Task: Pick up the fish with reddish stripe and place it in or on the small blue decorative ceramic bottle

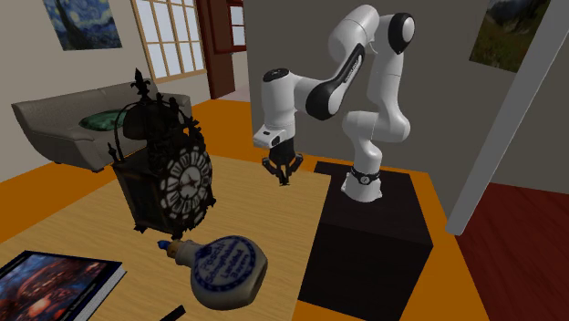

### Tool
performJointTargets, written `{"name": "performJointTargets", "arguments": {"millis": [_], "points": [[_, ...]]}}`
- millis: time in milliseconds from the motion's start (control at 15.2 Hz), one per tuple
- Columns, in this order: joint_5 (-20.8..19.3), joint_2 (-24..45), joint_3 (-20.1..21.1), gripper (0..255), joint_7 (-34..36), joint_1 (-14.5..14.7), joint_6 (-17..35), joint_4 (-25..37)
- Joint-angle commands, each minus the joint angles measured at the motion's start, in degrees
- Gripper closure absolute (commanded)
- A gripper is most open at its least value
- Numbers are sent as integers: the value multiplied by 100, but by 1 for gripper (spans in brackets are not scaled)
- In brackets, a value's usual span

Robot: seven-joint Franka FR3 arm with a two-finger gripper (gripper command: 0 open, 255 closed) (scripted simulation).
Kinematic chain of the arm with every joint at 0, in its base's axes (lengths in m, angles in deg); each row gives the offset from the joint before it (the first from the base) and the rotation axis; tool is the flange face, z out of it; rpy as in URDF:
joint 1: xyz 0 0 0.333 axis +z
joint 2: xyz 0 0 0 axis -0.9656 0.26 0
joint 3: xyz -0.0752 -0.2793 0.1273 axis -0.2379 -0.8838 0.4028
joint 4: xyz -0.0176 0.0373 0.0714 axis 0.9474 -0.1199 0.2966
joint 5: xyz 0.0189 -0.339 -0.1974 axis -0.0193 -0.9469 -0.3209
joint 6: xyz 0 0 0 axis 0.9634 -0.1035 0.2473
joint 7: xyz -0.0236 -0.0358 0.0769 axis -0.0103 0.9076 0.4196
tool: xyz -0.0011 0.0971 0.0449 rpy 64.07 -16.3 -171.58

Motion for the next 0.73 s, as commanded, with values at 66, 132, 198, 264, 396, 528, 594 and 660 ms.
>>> {"name": "performJointTargets", "arguments": {"millis": [66,132,198,264,396,528,594,660], "points": [[-30,-129,44,255,24,-12,-247,123],[-36,-167,60,255,31,-14,-331,171],[-41,-203,75,255,37,-15,-415,220],[-45,-238,90,255,43,-16,-499,271],[-51,-303,121,255,53,-17,-665,375],[-54,-361,151,255,60,-18,-829,484],[-54,-387,165,255,63,-18,-911,541],[-54,-412,180,255,66,-17,-992,598]]}}
